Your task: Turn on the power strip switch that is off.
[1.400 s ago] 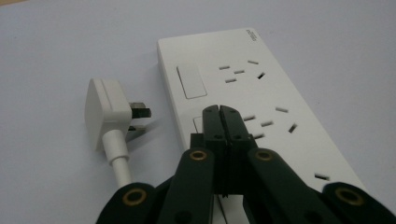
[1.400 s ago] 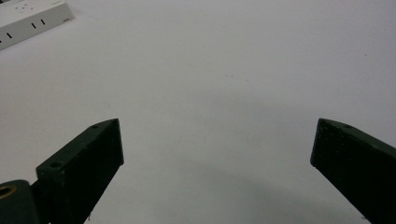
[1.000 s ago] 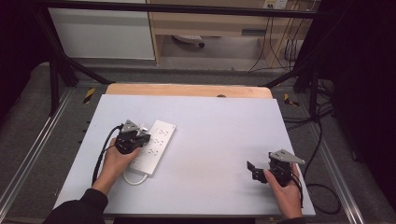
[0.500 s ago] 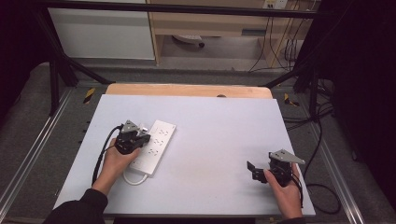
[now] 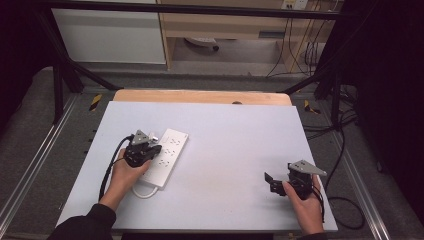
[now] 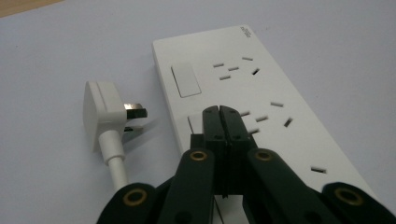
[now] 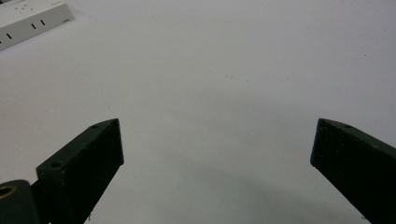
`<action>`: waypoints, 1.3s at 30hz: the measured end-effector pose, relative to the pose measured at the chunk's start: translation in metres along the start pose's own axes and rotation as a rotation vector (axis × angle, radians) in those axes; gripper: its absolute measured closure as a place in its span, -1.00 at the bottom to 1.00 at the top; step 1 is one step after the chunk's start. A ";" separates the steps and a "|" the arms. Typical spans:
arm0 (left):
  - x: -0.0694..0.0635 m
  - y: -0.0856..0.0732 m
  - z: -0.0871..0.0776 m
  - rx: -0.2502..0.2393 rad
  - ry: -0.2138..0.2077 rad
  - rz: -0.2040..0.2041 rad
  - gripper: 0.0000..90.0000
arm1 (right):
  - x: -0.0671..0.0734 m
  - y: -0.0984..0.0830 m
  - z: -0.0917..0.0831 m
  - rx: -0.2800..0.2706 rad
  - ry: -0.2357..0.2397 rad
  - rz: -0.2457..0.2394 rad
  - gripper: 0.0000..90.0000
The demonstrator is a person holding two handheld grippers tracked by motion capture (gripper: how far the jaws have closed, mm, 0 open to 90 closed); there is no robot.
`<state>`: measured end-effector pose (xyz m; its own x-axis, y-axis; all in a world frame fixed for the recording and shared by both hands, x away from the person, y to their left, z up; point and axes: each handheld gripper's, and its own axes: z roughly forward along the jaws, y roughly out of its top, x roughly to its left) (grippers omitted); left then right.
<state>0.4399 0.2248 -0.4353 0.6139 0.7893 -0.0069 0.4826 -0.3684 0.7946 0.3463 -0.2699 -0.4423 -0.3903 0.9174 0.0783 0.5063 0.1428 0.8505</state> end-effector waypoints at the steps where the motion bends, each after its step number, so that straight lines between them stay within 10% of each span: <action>1: 0.000 0.000 -0.001 -0.003 -0.004 -0.002 1.00 | 0.000 0.000 0.000 0.001 0.001 0.000 -0.93; 14: -0.003 0.004 -0.010 -0.050 -0.026 -0.022 0.84 | 0.000 0.000 0.000 -0.001 0.001 0.000 -0.93; 31: -0.010 0.010 -0.037 -0.153 -0.017 -0.095 -0.58 | 0.000 0.000 0.000 0.000 0.000 -0.002 -0.93; 39: -0.012 0.011 -0.052 -0.204 -0.024 -0.101 -0.79 | 0.000 0.000 0.000 -0.001 0.001 0.001 -0.93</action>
<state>0.4052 0.2370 -0.3948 0.5849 0.8043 -0.1048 0.4072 -0.1795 0.8955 0.3460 -0.2698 -0.4420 -0.3910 0.9170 0.0796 0.5059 0.1418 0.8509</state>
